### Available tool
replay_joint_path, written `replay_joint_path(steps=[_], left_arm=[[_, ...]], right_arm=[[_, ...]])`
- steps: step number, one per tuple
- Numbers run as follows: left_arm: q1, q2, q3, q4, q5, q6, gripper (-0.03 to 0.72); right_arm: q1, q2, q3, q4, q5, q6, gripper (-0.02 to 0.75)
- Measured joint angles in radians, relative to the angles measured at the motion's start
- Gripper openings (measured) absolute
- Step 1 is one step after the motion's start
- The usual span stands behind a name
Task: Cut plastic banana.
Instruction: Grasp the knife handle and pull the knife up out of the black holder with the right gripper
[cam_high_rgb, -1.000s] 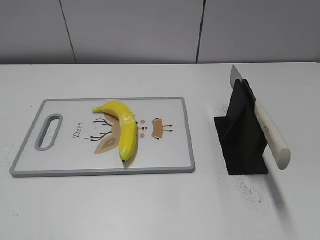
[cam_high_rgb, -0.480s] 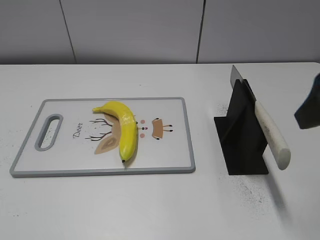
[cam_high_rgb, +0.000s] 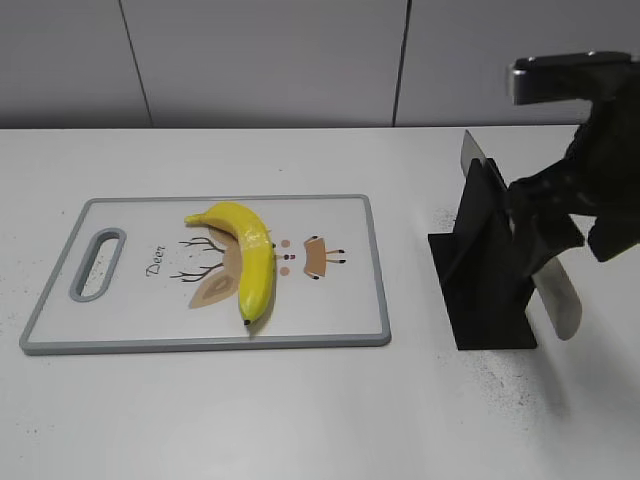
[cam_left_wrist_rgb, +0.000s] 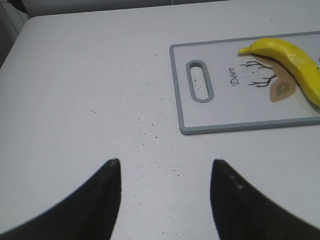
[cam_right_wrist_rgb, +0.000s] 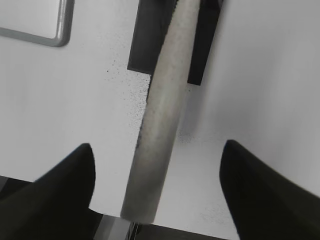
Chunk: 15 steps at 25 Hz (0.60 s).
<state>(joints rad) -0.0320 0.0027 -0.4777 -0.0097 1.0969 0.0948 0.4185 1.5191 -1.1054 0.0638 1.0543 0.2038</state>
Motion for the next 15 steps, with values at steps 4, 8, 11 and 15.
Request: replay_joint_path(steps=[4,8,11,15], left_arm=[[0.0,0.0,0.0,0.0,0.0,0.0,0.543],[0.0,0.0,0.0,0.0,0.0,0.0,0.543],[0.0,0.0,0.0,0.0,0.0,0.0,0.543],[0.0,0.0,0.0,0.0,0.0,0.0,0.543]], right_arm=[[0.0,0.085,0.0,0.0,-0.021,0.052,0.552],[0.0,0.139,0.0,0.0,-0.041,0.125,0.422],[0.0,0.149,0.0,0.002,-0.045,0.161,0.249],[0.0,0.149,-0.001,0.01,-0.042,0.175,0.16]])
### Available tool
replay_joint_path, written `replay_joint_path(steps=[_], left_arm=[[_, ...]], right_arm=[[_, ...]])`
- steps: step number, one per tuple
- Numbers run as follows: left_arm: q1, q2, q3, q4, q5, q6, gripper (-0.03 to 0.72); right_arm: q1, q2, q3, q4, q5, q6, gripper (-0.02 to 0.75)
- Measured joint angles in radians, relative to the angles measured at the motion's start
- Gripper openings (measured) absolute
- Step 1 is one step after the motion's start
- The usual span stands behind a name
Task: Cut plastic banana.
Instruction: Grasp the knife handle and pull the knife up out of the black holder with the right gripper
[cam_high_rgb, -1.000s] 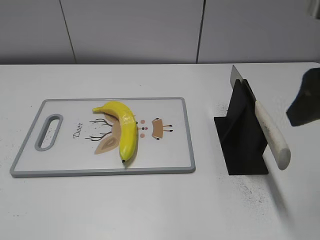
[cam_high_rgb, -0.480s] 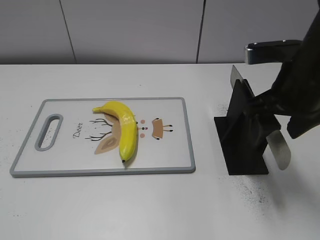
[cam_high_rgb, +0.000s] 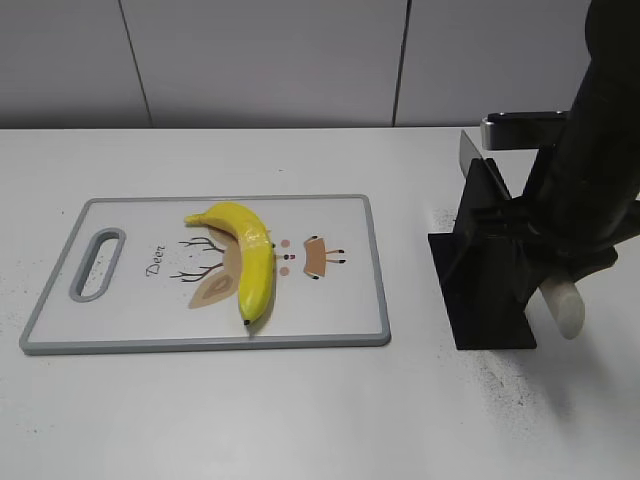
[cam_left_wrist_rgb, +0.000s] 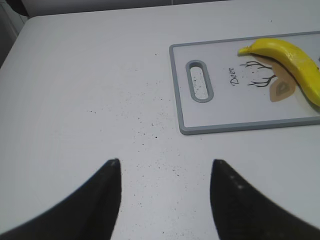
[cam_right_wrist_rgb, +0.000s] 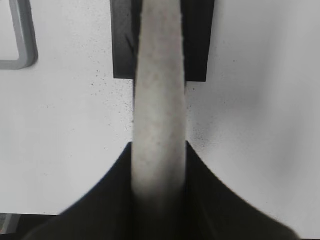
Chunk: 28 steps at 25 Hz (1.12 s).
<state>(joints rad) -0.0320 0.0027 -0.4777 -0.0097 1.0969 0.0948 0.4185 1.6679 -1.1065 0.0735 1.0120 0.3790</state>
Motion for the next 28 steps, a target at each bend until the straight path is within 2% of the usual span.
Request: replay_joint_path(steps=[6,18,28], left_arm=[[0.0,0.0,0.0,0.0,0.0,0.0,0.54],[0.0,0.0,0.0,0.0,0.0,0.0,0.54],[0.0,0.0,0.0,0.0,0.0,0.0,0.535]], right_arm=[[0.0,-0.02,0.002,0.006,0.001,0.017,0.16],[0.0,-0.231,-0.007,0.019,0.026,0.046,0.16],[0.0,-0.308,-0.164,-0.011,0.134,0.047,0.16]])
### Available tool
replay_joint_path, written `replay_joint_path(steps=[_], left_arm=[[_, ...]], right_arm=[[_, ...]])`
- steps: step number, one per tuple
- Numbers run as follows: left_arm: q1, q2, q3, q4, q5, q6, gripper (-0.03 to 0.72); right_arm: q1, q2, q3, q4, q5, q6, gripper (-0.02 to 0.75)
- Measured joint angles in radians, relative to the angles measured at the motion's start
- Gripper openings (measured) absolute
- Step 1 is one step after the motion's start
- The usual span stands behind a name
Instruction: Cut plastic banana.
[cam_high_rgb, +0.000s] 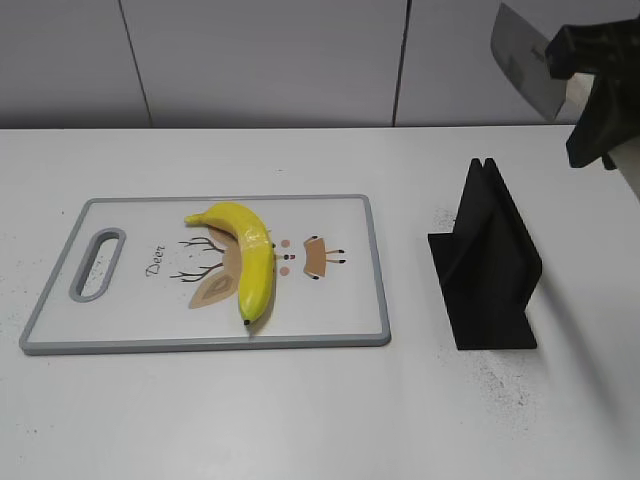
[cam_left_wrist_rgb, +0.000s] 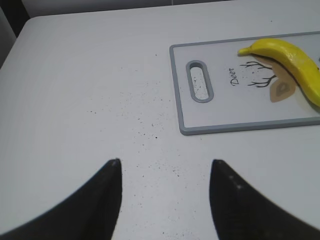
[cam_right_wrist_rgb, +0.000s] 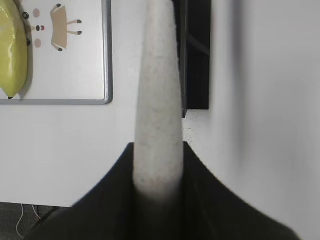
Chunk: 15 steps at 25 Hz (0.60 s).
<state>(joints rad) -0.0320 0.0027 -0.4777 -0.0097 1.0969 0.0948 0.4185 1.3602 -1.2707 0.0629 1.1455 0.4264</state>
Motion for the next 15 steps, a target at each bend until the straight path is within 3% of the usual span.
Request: replay_joint_path(steps=[4,8,15], left_arm=[[0.0,0.006,-0.003,-0.021,-0.013,0.0,0.531],[0.0,0.102,-0.046,-0.047,-0.073,0.011,0.527],[0.0,0.436,-0.173,-0.098,-0.261,0.156,0.526]], right_arm=[[0.0,-0.001,-0.054,-0.004,0.026,-0.07,0.16],[0.0,0.001,-0.079,-0.001,0.007,-0.279,0.16],[0.0,0.111,-0.181,0.001,0.069,-0.556,0.16]])
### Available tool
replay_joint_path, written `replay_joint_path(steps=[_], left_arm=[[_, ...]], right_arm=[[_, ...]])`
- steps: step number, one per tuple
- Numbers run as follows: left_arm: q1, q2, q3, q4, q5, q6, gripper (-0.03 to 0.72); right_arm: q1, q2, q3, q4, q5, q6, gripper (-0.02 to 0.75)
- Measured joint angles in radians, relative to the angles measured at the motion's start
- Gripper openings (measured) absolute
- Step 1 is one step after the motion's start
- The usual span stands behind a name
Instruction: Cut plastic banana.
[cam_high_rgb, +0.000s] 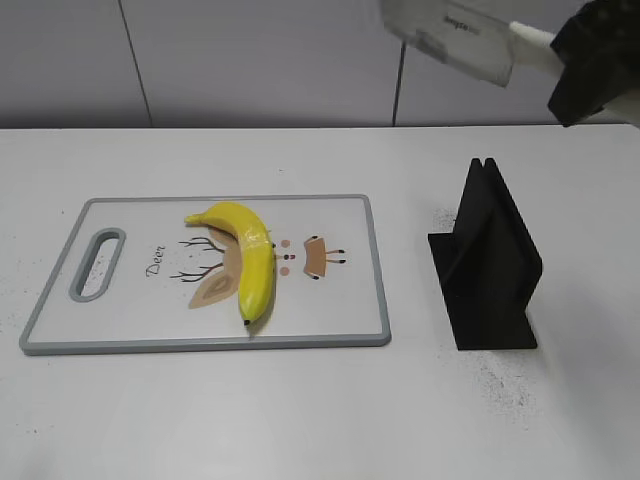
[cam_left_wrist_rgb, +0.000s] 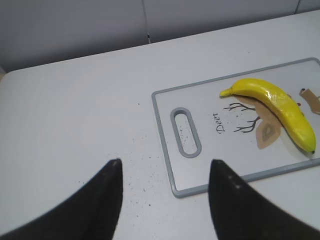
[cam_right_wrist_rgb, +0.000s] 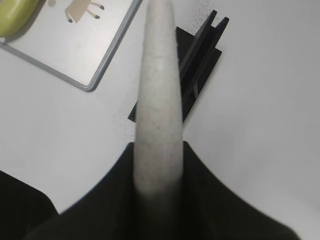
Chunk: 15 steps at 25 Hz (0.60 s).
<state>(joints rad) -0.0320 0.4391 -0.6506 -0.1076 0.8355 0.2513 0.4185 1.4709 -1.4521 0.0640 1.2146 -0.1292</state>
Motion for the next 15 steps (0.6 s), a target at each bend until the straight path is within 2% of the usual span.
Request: replay_joint_path(steps=[4,7,11,15], left_arm=[[0.0,0.228,-0.116,-0.038,-0.023,0.107,0.526],[-0.027,0.379,-0.229,-0.045,-0.015,0.178,0.526],[-0.133,0.552,-0.37,-0.044,0.029,0.289,0.526],[-0.252,0.7,-0.483,-0.025,0.062,0.442,0.526]], right_arm=[[0.0,0.087,-0.099,0.001,0.008,-0.154,0.16],[0.0,0.148,-0.166,0.01,0.008,-0.28,0.16],[0.0,0.218,-0.236,0.052,0.008,-0.479,0.16],[0.0,0.283,-0.251,0.155,0.007,-0.721,0.16]])
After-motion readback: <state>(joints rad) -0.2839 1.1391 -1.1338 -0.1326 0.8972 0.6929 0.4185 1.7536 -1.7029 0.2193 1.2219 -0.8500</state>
